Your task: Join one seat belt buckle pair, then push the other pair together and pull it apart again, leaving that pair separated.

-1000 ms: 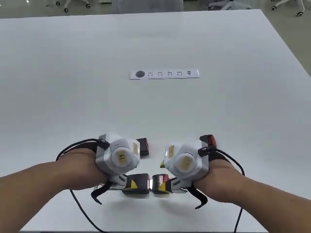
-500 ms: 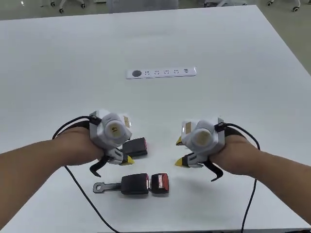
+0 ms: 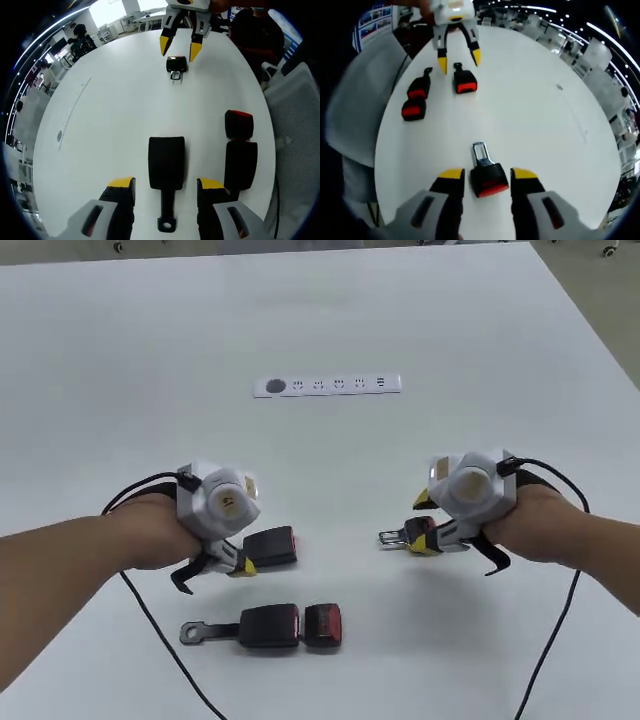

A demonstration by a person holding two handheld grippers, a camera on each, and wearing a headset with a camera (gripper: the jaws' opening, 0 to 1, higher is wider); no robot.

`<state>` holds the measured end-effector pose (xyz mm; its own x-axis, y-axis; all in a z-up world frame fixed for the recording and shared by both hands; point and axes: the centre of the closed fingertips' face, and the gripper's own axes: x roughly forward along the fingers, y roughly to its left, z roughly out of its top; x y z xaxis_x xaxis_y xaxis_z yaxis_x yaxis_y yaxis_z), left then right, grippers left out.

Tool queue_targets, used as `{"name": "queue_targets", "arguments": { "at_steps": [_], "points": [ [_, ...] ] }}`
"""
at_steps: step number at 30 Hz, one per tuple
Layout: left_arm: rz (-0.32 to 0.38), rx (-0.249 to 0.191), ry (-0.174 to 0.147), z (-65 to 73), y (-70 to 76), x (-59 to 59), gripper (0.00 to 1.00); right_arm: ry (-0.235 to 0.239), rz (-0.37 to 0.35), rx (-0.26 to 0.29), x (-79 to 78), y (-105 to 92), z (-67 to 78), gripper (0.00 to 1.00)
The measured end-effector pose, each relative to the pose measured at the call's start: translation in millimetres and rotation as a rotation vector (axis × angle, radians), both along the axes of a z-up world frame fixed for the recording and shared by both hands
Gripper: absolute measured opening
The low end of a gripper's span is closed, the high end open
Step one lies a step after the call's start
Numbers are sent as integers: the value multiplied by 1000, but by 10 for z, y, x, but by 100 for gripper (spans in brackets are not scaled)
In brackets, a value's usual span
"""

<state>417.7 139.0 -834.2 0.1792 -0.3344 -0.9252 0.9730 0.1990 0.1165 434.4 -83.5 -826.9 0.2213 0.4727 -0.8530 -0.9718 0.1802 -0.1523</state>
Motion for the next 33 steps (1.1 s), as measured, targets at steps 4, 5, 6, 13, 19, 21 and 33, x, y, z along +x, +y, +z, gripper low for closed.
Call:
{"name": "queue_targets", "arguments": {
  "at_steps": [4, 5, 6, 13, 19, 21, 33],
  "points": [
    [-29, 16, 13, -87, -18, -1, 51, 19, 8, -24, -20, -75, -88, 37],
    [-45, 30, 10, -112, -13, 8, 48, 20, 11, -32, -4, -95, -126, 37],
    [-57, 40, 5, -129, -7, 20, 46, 28, 1, -31, 3, -100, -132, 36],
    [-79, 37, 17, -177, -65, 6, 45, 23, 71, -95, -16, -83, -243, 35],
    [-106, 40, 39, -193, -78, 13, 35, 18, 82, -95, 1, -55, -221, 33],
    [-116, 35, 44, -200, -79, 5, 34, 26, 80, -83, -11, -51, -209, 33],
    [-138, 48, 61, -169, -94, -58, 33, 32, 59, -81, -40, 30, -164, 32]
  ]
}}
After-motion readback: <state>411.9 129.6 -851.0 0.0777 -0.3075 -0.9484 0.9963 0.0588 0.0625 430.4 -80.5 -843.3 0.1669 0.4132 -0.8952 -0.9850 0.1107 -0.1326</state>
